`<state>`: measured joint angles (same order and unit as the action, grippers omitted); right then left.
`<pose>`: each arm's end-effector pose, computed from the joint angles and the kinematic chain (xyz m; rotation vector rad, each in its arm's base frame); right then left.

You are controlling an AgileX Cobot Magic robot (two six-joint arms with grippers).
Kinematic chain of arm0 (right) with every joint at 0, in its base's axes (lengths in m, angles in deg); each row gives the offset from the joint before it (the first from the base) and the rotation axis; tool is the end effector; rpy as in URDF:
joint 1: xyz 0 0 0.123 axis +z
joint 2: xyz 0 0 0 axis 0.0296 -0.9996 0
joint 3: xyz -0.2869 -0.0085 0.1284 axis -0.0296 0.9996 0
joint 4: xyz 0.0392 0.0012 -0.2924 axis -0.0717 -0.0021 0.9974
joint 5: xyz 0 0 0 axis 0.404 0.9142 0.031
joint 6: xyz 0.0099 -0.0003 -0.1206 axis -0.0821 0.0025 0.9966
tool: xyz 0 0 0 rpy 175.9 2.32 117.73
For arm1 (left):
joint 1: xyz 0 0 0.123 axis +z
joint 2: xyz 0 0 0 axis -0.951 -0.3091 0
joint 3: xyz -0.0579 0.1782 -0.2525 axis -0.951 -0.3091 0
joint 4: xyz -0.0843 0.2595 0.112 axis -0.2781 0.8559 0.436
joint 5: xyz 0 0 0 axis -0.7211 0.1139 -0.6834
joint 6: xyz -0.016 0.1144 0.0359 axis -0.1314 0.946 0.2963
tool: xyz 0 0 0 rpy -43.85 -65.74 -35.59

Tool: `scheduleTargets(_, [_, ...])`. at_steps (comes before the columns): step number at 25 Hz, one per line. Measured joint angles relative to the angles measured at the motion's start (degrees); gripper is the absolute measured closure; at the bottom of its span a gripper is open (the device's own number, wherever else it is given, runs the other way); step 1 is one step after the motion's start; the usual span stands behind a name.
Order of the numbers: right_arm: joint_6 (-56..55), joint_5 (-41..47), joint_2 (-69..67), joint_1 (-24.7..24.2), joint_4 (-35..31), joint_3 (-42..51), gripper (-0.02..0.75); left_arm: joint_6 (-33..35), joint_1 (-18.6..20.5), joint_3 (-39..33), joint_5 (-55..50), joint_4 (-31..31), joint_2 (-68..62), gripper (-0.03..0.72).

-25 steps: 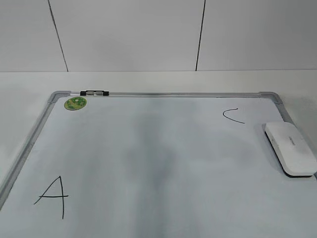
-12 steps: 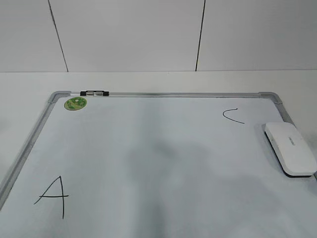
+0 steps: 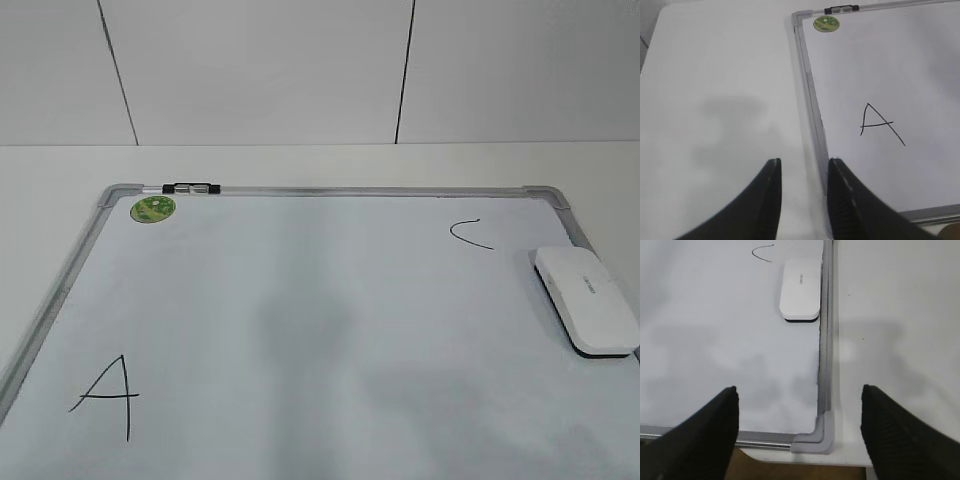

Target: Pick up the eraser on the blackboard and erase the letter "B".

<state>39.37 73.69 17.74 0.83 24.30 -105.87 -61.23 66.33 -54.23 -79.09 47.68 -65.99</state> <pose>0.0079 0.0030 0.2824 -0.0741 2.1860 0.0415 0.0288 -0.0062 0.3059 0.1423 2.1326 -0.0765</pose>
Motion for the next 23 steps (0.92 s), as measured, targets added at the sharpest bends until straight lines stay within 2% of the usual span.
scheduleTargets(5, [0.3, 0.1, 0.3, 0.0, 0.1, 0.7, 0.153, 0.0, 0.0, -3.8, 1.7, 0.0, 4.7, 0.450])
scheduleTargets(11, [0.4, -5.7, 0.3, 0.0, 0.9, 3.1, 0.153, 0.1, 0.0, -4.1, 2.8, 0.5, 4.8, 0.451])
scheduleTargets(23, [0.4, -6.6, 0.3, 0.0, 1.3, 3.6, 0.153, 0.1, 0.0, -4.1, 2.8, 0.5, 4.8, 0.452])
